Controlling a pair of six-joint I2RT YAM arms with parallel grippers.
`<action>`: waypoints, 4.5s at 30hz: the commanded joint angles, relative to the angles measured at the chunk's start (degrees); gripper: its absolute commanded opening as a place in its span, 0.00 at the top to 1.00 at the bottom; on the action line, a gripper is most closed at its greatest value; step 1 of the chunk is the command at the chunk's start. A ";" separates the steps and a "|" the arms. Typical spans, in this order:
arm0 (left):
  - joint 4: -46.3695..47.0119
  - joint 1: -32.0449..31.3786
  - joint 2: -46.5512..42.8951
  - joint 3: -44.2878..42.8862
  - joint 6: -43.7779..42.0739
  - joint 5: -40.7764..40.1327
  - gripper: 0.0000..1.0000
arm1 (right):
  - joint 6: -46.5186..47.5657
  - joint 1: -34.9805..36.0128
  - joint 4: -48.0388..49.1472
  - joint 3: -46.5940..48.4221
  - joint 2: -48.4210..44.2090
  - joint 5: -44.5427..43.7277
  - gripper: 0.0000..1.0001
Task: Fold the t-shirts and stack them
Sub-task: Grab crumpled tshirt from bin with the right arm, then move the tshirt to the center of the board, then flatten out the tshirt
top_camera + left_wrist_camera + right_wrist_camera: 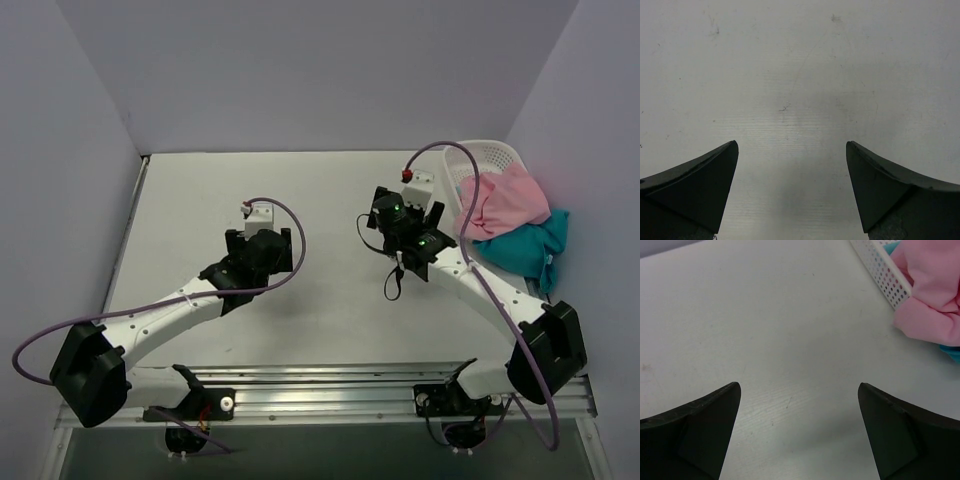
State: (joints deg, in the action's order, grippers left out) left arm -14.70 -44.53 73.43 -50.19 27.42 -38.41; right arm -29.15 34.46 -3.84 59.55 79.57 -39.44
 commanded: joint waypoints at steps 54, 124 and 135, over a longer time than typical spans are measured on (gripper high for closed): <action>0.72 -2.14 -6.81 -0.34 4.31 7.74 0.01 | -3.47 -37.29 9.37 10.93 7.63 2.01 1.00; -7.20 -30.53 -4.00 21.45 51.32 8.62 0.13 | -17.35 -0.97 -5.48 -15.34 -10.23 -2.40 0.00; -3.77 -30.53 3.12 17.50 49.66 6.33 0.13 | -16.73 -1.06 -3.72 -15.52 -7.85 -2.66 0.00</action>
State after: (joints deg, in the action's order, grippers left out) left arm -19.35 -74.70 73.89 -32.12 77.06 -33.36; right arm -46.04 33.47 -7.90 44.45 71.05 -40.03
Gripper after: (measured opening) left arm 0.868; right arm 0.998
